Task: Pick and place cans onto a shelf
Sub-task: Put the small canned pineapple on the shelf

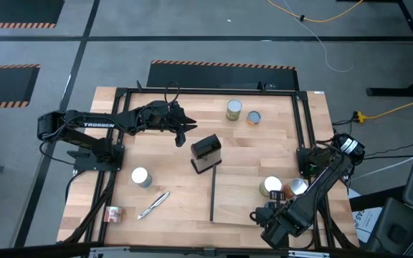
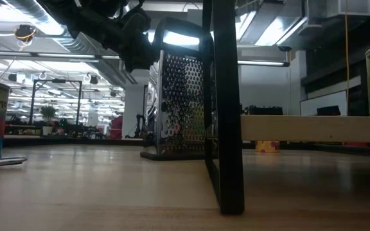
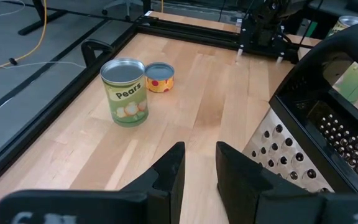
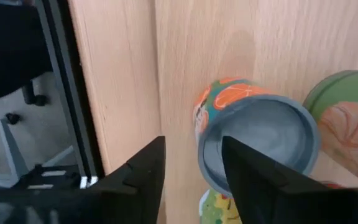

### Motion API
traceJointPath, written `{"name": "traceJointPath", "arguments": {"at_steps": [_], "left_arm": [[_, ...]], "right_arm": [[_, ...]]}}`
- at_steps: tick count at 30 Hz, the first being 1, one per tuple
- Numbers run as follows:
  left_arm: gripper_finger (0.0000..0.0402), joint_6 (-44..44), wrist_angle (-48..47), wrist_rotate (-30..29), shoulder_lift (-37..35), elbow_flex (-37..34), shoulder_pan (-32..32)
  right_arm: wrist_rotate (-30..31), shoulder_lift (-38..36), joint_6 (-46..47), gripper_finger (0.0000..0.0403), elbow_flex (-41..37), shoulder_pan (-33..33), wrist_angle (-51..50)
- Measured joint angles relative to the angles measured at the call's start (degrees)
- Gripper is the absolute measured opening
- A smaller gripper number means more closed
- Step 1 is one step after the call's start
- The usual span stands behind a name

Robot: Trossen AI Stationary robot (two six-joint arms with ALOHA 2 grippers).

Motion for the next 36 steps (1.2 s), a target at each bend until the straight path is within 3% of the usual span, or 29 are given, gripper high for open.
{"name": "traceJointPath", "arguments": {"at_steps": [16, 27, 31, 36], "left_arm": [[0.0084, 0.00, -0.02, -0.02, 0.00, -0.01, 0.02], [0.0084, 0.00, 0.00, -0.02, 0.00, -0.01, 0.00], [0.0084, 0.00, 0.00, 0.00, 0.00, 0.00, 0.02], [0.0084, 0.00, 0.00, -0.02, 0.00, -0.01, 0.01]], "right_arm": [[17.13, -0.14, -3.42, 0.0163, 18.12, 0.02, -8.62], [30.90, -0.14, -18.53, 0.0163, 25.13, -3.90, -1.15], [31.68, -0.14, -26.20, 0.0163, 27.84, -8.95, -1.26], [28.13, -0.14, -35.95, 0.0163, 31.01, -16.98, -3.54]]}}
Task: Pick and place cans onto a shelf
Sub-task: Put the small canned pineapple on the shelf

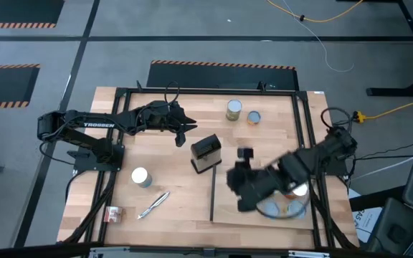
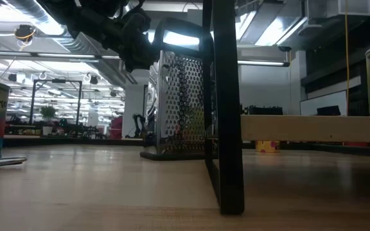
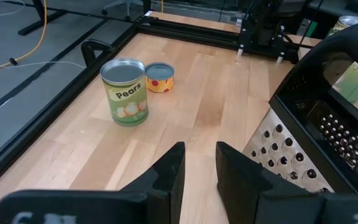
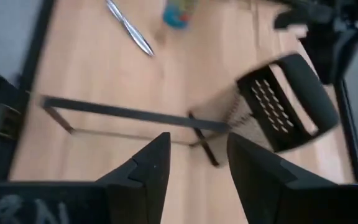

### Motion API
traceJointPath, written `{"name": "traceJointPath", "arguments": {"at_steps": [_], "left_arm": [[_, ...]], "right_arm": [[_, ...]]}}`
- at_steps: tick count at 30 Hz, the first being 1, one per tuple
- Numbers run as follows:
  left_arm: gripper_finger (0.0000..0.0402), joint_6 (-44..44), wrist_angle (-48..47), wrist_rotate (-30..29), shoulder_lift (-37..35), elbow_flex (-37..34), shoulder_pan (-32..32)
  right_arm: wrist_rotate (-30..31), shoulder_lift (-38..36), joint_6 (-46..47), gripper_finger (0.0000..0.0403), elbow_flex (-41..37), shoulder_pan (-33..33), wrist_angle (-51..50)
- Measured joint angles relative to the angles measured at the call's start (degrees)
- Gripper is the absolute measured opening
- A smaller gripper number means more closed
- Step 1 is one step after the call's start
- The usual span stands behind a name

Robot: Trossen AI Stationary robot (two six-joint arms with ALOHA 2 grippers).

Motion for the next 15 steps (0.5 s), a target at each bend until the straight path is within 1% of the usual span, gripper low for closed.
{"name": "traceJointPath", "arguments": {"at_steps": [4, 9, 12, 15], "left_arm": [[0.0084, 0.00, 0.00, 0.00, 0.00, -0.01, 0.01], [0.0084, 0.00, -0.02, 0.00, 0.00, -0.01, -0.01], [0.0084, 0.00, 0.11, 0.02, 0.00, -0.01, -0.01], [0.0084, 0.00, 0.68, 0.02, 0.00, -0.01, -0.01]], "right_arm": [[-3.16, 0.00, -3.72, 0.0163, 0.67, -6.39, -7.04], [-3.21, 0.00, -4.48, 0.0163, 0.16, -13.91, -20.43], [-3.30, -1.83, -7.39, 0.0163, -1.06, -17.19, -18.78], [-2.07, -6.75, -11.75, 0.0163, -3.75, -19.26, -17.57]]}}
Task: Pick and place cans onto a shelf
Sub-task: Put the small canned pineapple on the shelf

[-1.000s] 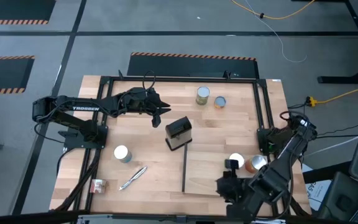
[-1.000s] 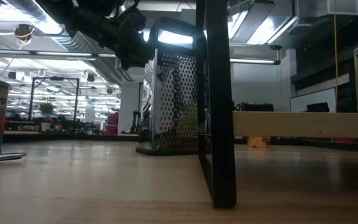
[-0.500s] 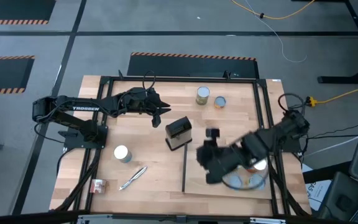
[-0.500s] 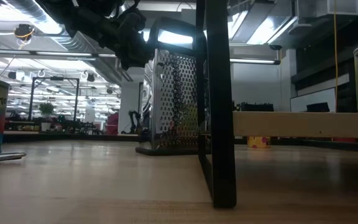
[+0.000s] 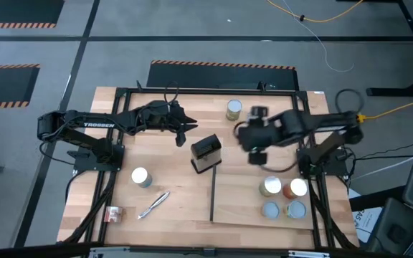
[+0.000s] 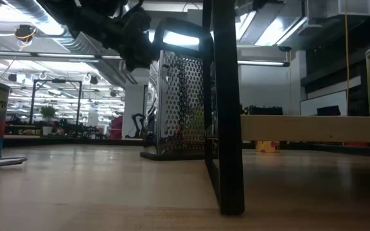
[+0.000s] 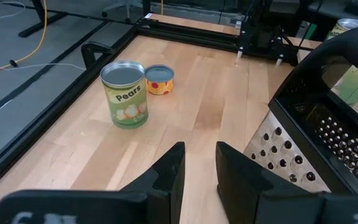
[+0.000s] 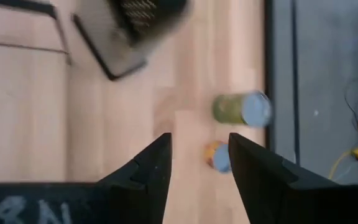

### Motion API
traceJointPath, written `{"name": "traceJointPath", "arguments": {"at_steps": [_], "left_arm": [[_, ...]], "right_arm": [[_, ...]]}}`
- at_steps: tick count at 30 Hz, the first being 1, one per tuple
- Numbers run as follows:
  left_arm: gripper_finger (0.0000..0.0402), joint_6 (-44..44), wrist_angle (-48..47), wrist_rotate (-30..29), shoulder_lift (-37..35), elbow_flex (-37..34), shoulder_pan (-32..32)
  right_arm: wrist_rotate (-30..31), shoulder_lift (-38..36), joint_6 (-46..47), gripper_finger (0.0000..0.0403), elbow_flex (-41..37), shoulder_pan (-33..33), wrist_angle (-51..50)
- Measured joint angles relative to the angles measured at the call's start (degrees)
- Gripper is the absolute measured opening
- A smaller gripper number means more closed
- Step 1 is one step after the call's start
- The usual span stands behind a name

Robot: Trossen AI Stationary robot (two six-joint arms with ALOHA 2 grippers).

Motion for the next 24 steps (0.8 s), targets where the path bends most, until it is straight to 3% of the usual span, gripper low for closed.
{"name": "traceJointPath", "arguments": {"at_steps": [6, 14, 19, 24], "left_arm": [[0.0084, 0.01, 4.85, 0.04, -1.88, 0.00, 0.03], [0.0084, 2.96, 2.46, -0.48, -15.38, 0.04, 0.50], [0.0084, 2.93, -8.96, -0.33, -24.93, 0.04, 0.27], [0.0084, 2.58, -21.87, 0.09, -33.18, 0.01, -1.16]], "right_arm": [[2.33, -12.70, 0.68, 0.0163, -11.71, -4.61, 3.46], [1.77, -26.85, -11.31, 0.0163, -31.44, -14.31, 23.21], [-8.05, -29.66, -18.28, 0.0163, -40.48, -21.93, 35.20], [-17.47, -29.02, -22.99, 0.0163, -46.89, -29.43, 39.44]]}}
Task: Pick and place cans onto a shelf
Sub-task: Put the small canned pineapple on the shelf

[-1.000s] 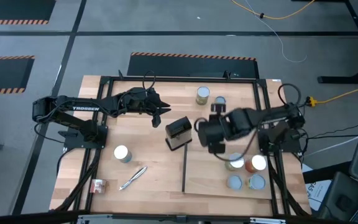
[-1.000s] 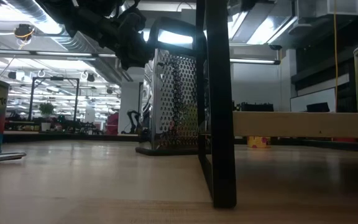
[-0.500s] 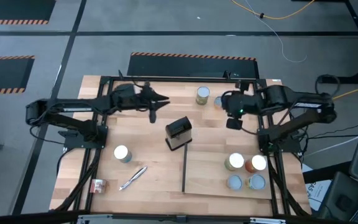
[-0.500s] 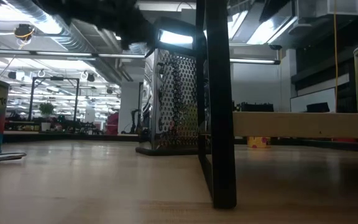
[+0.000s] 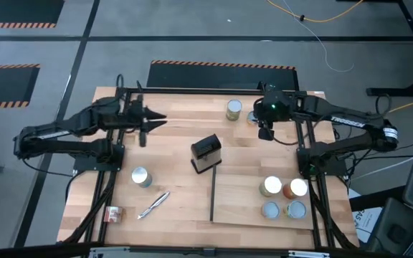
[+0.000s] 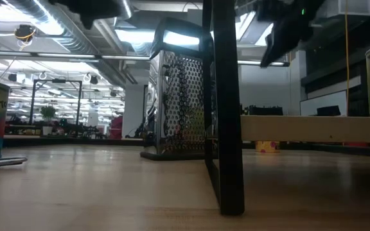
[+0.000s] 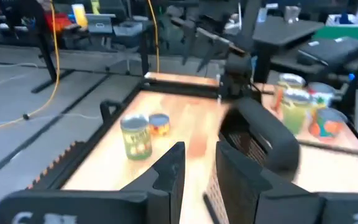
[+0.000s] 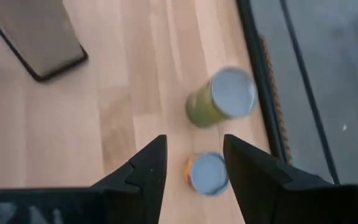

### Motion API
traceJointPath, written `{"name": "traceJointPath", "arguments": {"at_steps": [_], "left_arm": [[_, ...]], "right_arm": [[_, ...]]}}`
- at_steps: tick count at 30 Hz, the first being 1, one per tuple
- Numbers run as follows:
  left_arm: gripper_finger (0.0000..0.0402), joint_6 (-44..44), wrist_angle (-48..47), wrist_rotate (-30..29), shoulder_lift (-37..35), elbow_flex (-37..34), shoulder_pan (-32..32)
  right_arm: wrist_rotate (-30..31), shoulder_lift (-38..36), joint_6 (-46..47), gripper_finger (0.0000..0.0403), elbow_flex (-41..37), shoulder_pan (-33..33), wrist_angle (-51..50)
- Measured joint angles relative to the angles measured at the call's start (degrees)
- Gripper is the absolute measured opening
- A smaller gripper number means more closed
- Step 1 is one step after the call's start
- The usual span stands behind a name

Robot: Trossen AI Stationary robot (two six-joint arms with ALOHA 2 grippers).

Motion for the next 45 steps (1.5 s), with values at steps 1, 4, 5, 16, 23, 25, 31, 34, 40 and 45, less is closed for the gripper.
{"name": "traceJointPath", "arguments": {"at_steps": [1, 4, 5, 16, 23, 25, 31, 34, 40, 45], "left_arm": [[0.0084, -0.01, -1.55, 0.00, -1.49, -0.01, -0.34], [0.0084, -0.07, -6.50, -0.01, -5.26, 0.01, -1.54], [0.0084, -0.07, -7.51, 0.00, -6.14, 0.01, -1.86], [0.0084, -0.09, -10.20, -0.27, -9.04, 0.01, -3.04], [0.0084, -1.54, -10.70, -0.43, -8.36, 0.01, -3.04], [0.0084, -1.57, -10.70, -0.42, -8.26, 0.01, -3.04], [0.0084, -1.55, -10.68, -0.48, -8.26, 0.01, -3.04], [0.0084, -1.55, -10.66, -0.48, -8.26, 0.01, -3.04], [0.0084, -1.55, -10.64, -0.52, -8.26, 0.01, -3.04], [0.0084, -1.53, -10.64, -0.52, -8.26, 0.01, -3.04]], "right_arm": [[-0.56, 0.18, -1.13, 0.0163, -1.31, -1.29, 0.71], [-1.31, 0.59, -3.10, 0.0163, -4.97, -4.64, 2.72], [-1.31, 0.76, -3.13, 0.0163, -6.15, -5.64, 4.12], [-10.83, 1.66, -7.66, 0.0163, -12.39, -14.55, 10.25], [-17.27, 5.00, -11.77, 0.0163, -15.89, -19.07, 12.58], [-18.21, 5.99, -11.81, 0.0163, -16.76, -19.40, 12.67], [-15.29, 8.43, -12.19, 0.0163, -19.25, -19.46, 17.39], [-15.14, 9.98, -12.91, 0.0163, -19.40, -19.46, 17.88], [-10.46, 13.34, -15.19, 0.0163, -19.40, -19.46, 19.34], [-10.26, 17.27, -15.25, 0.0163, -19.40, -19.46, 19.82]]}}
